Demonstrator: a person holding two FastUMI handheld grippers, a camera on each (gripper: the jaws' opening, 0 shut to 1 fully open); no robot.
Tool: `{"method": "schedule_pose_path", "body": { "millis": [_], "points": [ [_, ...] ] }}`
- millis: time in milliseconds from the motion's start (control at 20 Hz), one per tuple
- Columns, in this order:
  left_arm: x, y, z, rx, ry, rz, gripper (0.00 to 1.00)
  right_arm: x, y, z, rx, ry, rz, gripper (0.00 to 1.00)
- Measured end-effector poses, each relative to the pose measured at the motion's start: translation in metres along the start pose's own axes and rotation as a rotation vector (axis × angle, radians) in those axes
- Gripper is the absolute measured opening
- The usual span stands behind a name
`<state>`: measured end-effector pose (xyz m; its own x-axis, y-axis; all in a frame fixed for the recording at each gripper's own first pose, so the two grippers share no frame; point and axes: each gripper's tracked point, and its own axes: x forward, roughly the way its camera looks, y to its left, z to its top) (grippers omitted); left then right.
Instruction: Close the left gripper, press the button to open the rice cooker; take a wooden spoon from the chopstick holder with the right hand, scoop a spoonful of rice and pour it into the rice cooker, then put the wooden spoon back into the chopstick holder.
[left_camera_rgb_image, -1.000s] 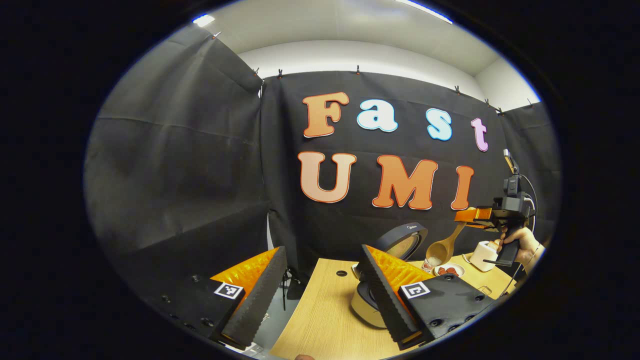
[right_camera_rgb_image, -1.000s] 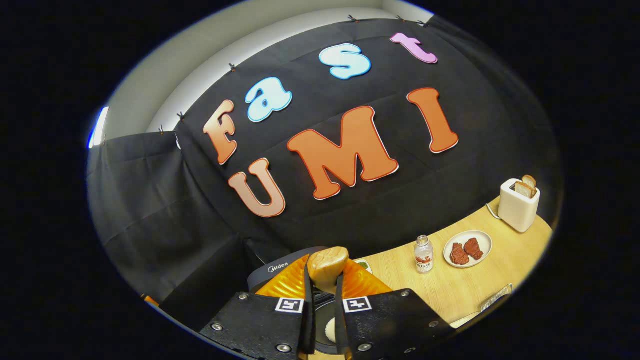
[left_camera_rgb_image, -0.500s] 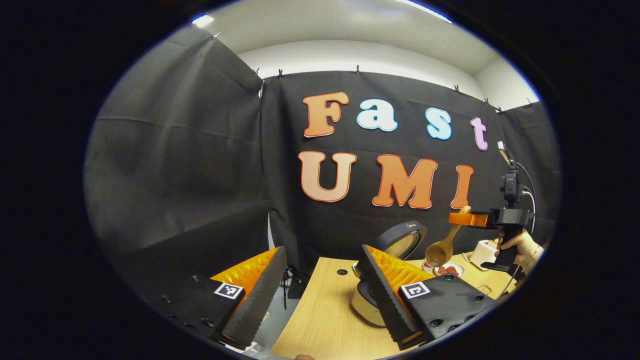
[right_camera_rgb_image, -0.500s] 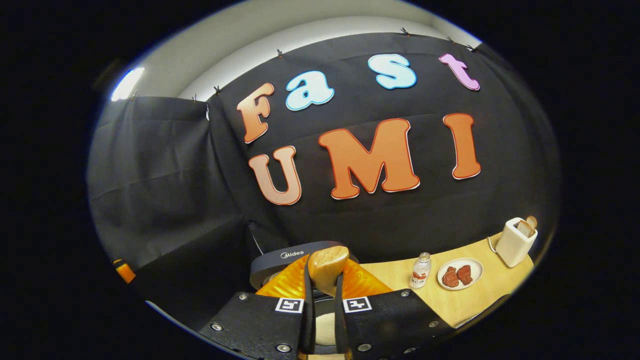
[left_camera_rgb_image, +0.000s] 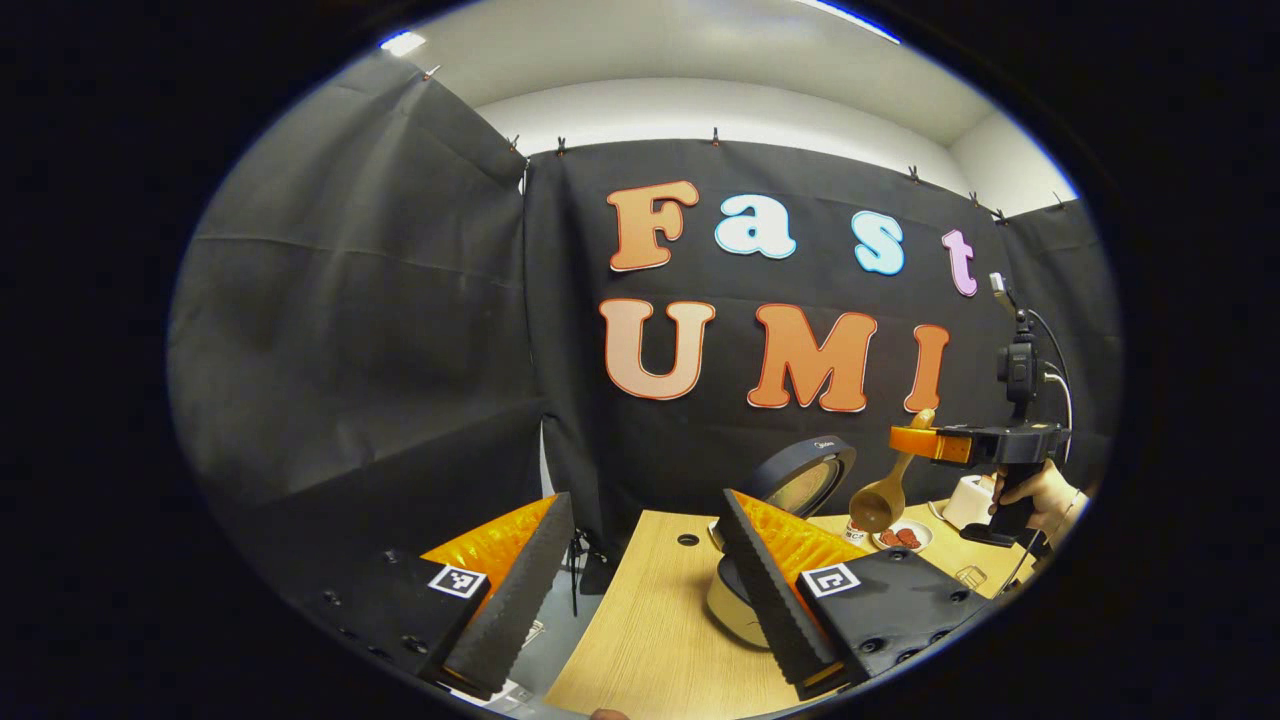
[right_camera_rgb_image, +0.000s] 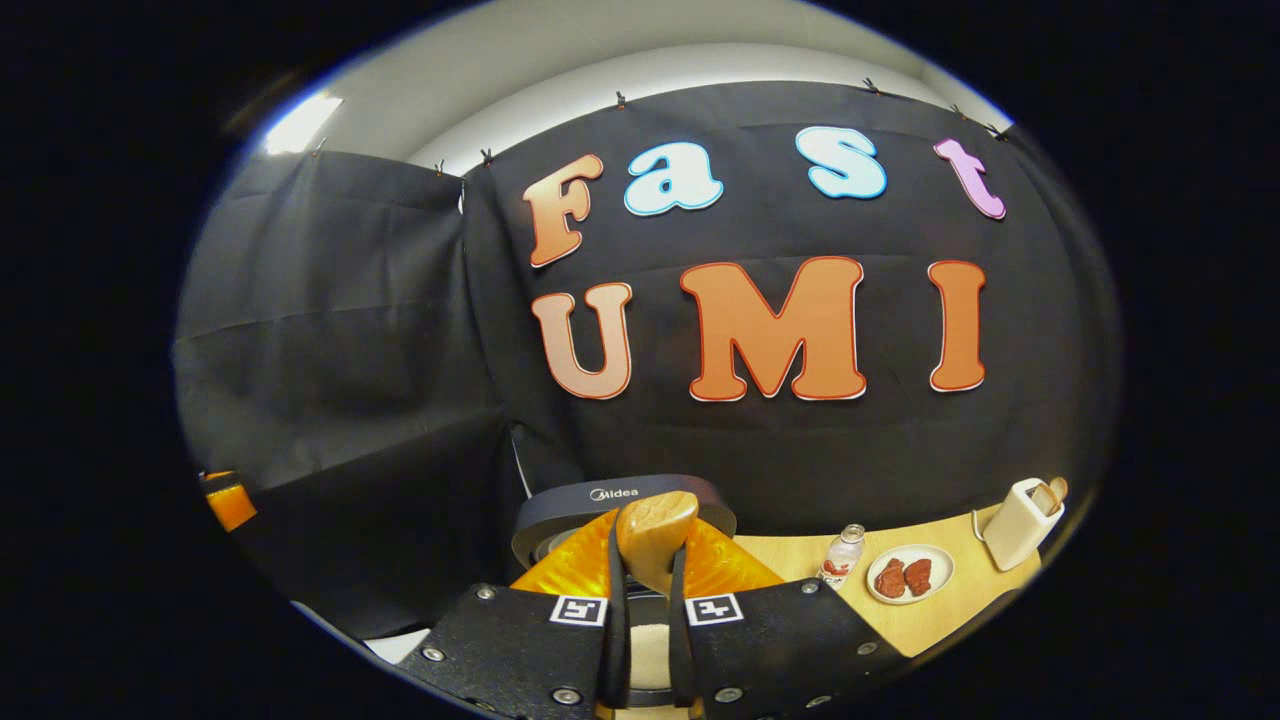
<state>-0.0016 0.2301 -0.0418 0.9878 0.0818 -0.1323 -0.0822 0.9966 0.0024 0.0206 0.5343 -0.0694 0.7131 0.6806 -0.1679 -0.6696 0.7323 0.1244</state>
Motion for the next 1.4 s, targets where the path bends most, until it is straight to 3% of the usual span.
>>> {"method": "schedule_pose_path", "body": {
  "millis": [550,850,1150,1200,1250,1400],
  "points": [
    [0.012,-0.004,0.008,-0.009,-0.015,-0.006,0.99,-0.037,-0.071,0.019,0.194,-0.031,-0.067,0.14],
    [0.029,-0.020,0.021,-0.015,-0.037,-0.023,1.00,-0.082,-0.147,0.025,0.227,-0.067,-0.191,0.14],
    [0.043,-0.041,0.022,0.006,-0.043,-0.043,1.00,-0.134,-0.223,0.000,0.267,-0.051,-0.327,0.14],
    [0.043,-0.044,0.021,0.007,-0.040,-0.046,1.00,-0.142,-0.233,-0.004,0.276,-0.049,-0.346,0.19],
    [0.045,-0.047,0.022,0.011,-0.041,-0.046,1.00,-0.149,-0.242,-0.010,0.279,-0.042,-0.361,0.14],
    [0.051,-0.050,0.021,0.014,-0.043,-0.033,0.99,-0.166,-0.267,-0.032,0.302,-0.021,-0.404,0.14]
  ]
}}
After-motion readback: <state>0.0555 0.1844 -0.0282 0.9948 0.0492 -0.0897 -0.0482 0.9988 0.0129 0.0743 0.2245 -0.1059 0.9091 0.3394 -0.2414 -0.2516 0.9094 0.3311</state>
